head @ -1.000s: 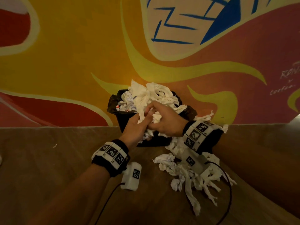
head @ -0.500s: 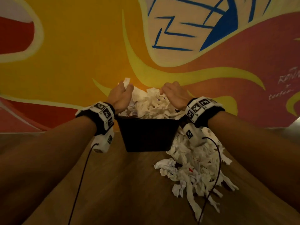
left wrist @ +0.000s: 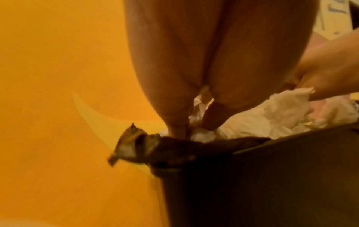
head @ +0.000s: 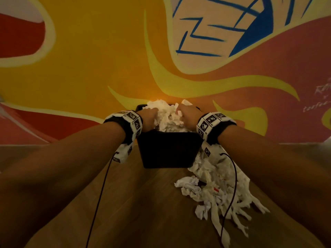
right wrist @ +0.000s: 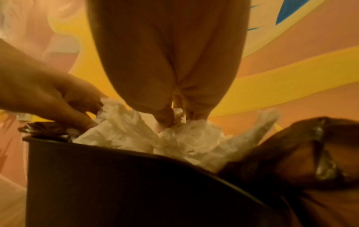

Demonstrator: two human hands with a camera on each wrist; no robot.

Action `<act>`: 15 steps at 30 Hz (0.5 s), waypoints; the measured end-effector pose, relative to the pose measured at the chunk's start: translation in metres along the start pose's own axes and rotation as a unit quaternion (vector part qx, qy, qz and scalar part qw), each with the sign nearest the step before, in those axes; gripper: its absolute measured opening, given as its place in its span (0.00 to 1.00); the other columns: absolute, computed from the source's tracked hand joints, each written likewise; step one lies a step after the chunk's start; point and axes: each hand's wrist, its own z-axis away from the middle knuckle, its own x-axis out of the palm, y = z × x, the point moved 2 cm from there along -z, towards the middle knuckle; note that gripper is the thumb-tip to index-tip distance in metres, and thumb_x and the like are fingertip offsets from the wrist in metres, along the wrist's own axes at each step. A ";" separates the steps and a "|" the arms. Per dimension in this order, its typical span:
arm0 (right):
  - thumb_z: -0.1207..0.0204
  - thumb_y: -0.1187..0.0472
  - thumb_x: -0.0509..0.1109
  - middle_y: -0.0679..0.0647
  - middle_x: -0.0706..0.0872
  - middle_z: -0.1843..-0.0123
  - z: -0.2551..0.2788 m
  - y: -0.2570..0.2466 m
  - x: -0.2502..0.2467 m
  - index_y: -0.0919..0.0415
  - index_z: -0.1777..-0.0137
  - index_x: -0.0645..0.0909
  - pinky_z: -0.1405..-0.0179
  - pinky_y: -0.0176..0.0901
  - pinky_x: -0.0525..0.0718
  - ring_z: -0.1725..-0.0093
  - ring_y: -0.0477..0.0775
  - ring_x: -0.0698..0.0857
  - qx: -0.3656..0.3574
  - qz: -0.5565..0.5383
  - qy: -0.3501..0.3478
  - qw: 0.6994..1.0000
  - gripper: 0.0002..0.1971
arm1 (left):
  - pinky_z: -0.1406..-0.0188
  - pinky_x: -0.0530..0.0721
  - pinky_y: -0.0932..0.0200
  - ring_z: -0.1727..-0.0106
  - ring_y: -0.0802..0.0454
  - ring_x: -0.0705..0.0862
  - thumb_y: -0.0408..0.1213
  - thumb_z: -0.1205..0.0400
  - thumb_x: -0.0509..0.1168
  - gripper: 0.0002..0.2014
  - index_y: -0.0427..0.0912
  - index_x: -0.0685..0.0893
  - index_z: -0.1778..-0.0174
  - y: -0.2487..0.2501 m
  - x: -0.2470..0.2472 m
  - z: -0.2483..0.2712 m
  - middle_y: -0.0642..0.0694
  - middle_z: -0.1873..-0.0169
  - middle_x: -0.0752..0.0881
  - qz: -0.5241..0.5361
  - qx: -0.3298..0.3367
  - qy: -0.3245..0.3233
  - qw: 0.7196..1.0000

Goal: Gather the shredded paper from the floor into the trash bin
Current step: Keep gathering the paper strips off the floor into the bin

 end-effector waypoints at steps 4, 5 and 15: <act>0.21 0.68 0.66 0.60 0.77 0.37 -0.007 0.007 -0.003 0.55 0.39 0.80 0.38 0.57 0.76 0.36 0.66 0.74 -0.009 0.081 0.021 0.996 0.13 | 0.58 0.82 0.44 0.55 0.37 0.81 0.35 0.18 0.67 0.27 0.40 0.63 0.26 -0.002 -0.011 -0.001 0.34 0.47 0.79 0.014 -0.010 0.097 0.995; 0.22 0.67 0.67 0.60 0.75 0.38 -0.008 0.009 -0.003 0.53 0.40 0.82 0.39 0.56 0.74 0.36 0.66 0.71 -0.002 0.108 0.053 0.993 0.13 | 0.58 0.82 0.44 0.54 0.37 0.81 0.38 0.19 0.70 0.23 0.39 0.68 0.33 -0.002 -0.013 0.000 0.35 0.48 0.78 0.011 -0.013 0.117 0.993; 0.24 0.57 0.68 0.61 0.89 0.43 -0.007 0.010 -0.005 0.60 0.46 0.89 0.42 0.53 0.86 0.44 0.62 0.86 0.011 -0.014 0.043 0.999 0.12 | 0.60 0.74 0.49 0.57 0.38 0.77 0.29 0.17 0.61 0.04 0.37 0.70 0.54 0.013 -0.004 -0.010 0.39 0.58 0.71 -0.138 0.002 0.095 0.986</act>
